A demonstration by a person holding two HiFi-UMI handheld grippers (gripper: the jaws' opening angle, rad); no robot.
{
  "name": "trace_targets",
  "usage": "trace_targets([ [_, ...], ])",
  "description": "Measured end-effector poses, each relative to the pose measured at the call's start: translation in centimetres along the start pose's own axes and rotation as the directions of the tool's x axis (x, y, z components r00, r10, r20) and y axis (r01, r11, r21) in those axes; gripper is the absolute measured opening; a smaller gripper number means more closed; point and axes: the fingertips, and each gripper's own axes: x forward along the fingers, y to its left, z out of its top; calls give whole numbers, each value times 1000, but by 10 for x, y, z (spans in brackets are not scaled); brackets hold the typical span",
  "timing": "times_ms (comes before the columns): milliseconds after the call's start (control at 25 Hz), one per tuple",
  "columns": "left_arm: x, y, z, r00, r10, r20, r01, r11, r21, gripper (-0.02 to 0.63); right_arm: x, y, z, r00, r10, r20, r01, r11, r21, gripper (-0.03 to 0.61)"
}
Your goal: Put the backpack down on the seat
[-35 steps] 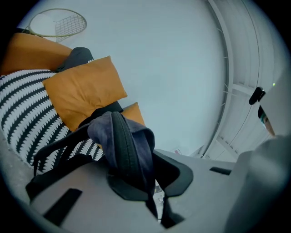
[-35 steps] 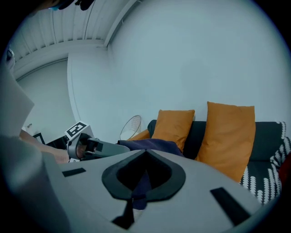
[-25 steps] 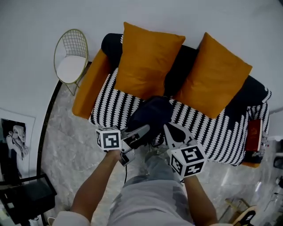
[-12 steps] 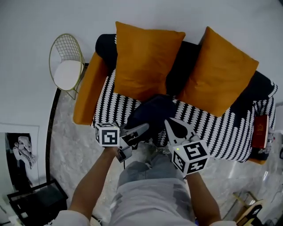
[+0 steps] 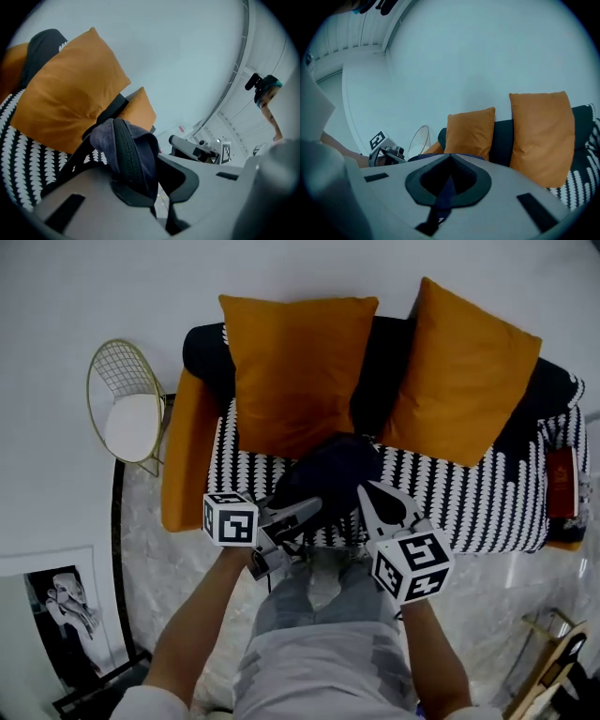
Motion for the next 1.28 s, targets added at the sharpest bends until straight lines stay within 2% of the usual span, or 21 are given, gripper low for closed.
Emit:
trace_targets([
  [280, -5, 30, 7, 989, -33, -141, 38, 999, 36, 26, 19, 0, -15, 994, -105, 21, 103, 992, 69, 2],
  [480, -5, 51, 8, 978, -49, -203, 61, 997, 50, 26, 28, 2, -21, 988, -150, 40, 146, 986, 76, 2],
  [720, -4, 69, 7, 967, -74, -244, 90, 994, 55, 26, 41, 4, -28, 980, -189, 65, 183, 979, 88, 2],
  [920, -4, 89, 6, 954, -61, -294, 87, 993, 77, 28, 49, 5, -38, 972, -223, 72, 214, 971, 109, 2],
  [1280, -8, 114, 16, 950, -82, -300, 105, 993, 59, 28, 62, 6, -57, 962, -266, 58, 256, 956, 144, 2],
])
